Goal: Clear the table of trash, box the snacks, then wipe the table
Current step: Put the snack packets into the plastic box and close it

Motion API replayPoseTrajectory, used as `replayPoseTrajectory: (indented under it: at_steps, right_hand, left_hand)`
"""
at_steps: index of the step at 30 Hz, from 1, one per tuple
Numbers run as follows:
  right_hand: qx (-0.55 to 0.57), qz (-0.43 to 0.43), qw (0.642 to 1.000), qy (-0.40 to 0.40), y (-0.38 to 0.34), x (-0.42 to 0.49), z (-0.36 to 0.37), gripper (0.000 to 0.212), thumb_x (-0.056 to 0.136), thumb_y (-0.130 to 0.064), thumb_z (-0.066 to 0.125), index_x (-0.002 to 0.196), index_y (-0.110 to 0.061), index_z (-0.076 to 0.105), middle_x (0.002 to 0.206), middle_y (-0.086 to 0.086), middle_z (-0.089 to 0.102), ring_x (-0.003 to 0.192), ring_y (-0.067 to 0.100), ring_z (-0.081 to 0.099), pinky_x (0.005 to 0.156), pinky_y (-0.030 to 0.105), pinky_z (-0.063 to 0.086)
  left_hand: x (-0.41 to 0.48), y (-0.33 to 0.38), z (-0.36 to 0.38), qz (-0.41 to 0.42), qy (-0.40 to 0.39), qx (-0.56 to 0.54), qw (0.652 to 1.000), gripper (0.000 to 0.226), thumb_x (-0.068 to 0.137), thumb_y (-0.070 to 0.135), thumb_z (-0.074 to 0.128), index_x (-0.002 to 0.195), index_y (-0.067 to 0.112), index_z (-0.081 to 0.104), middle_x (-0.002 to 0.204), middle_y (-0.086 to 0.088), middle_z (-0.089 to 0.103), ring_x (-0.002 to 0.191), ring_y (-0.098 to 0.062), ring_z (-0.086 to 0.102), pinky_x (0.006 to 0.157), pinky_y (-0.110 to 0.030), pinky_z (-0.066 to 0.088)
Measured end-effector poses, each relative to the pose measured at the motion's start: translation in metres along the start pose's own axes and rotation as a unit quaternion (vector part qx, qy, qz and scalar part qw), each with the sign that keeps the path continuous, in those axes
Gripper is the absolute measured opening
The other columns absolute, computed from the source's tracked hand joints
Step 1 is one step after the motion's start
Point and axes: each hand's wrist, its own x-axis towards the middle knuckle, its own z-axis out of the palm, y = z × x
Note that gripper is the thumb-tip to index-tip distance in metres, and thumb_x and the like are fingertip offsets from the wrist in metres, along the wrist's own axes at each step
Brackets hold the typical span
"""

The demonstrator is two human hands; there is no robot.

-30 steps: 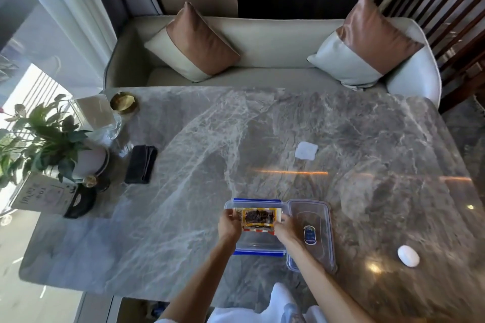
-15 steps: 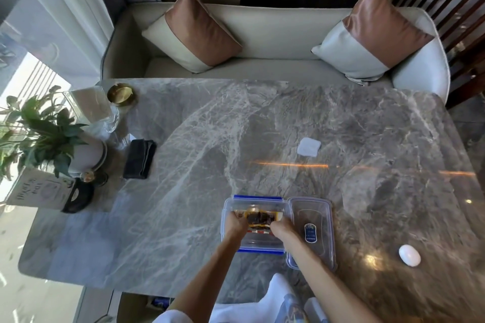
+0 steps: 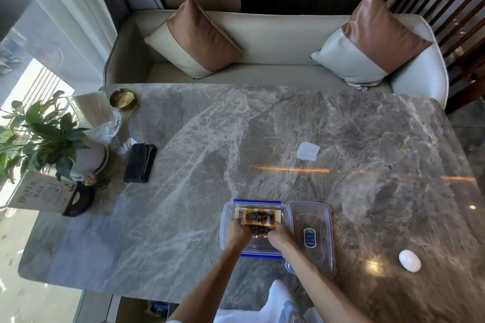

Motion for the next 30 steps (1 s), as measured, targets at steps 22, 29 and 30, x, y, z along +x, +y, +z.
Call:
replayPoseTrajectory:
  at_steps: [22, 29, 30]
  right_hand:
    - [0.205, 0.001, 0.968, 0.145, 0.056, -0.012, -0.067, 0.015, 0.091, -0.017, 0.054, 0.088, -0.015, 0.069, 0.076, 0.008, 0.071, 0.073, 0.026, 0.067, 0.077, 0.045, 0.055]
    - [0.338, 0.214, 0.91, 0.105, 0.163, -0.026, -0.081, 0.036, 0.092, -0.018, 0.055, 0.119, 0.004, 0.058, 0.099, 0.017, 0.058, 0.094, 0.033, 0.061, 0.083, 0.041, 0.052]
    - [0.381, 0.221, 0.895, 0.066, 0.17, -0.028, -0.078, 0.03, 0.09, -0.015, 0.057, 0.115, 0.001, 0.058, 0.094, 0.015, 0.057, 0.084, 0.03, 0.06, 0.077, 0.04, 0.053]
  left_hand:
    - [-0.019, 0.075, 0.057, 0.253, 0.113, 0.301, 0.913, 0.047, 0.084, 0.0, 0.044, 0.127, 0.014, 0.056, 0.126, -0.008, 0.057, 0.115, -0.026, 0.045, 0.098, -0.033, 0.038]
    - [-0.001, 0.11, 0.124, 0.293, -0.051, 0.499, 0.814, 0.056, 0.086, 0.008, 0.052, 0.141, 0.011, 0.037, 0.144, -0.013, 0.042, 0.134, -0.032, 0.035, 0.11, -0.042, 0.03]
    - [-0.001, 0.109, 0.129, 0.281, -0.072, 0.51, 0.81, 0.06, 0.087, 0.01, 0.055, 0.143, 0.011, 0.033, 0.147, -0.013, 0.039, 0.136, -0.032, 0.034, 0.112, -0.043, 0.028]
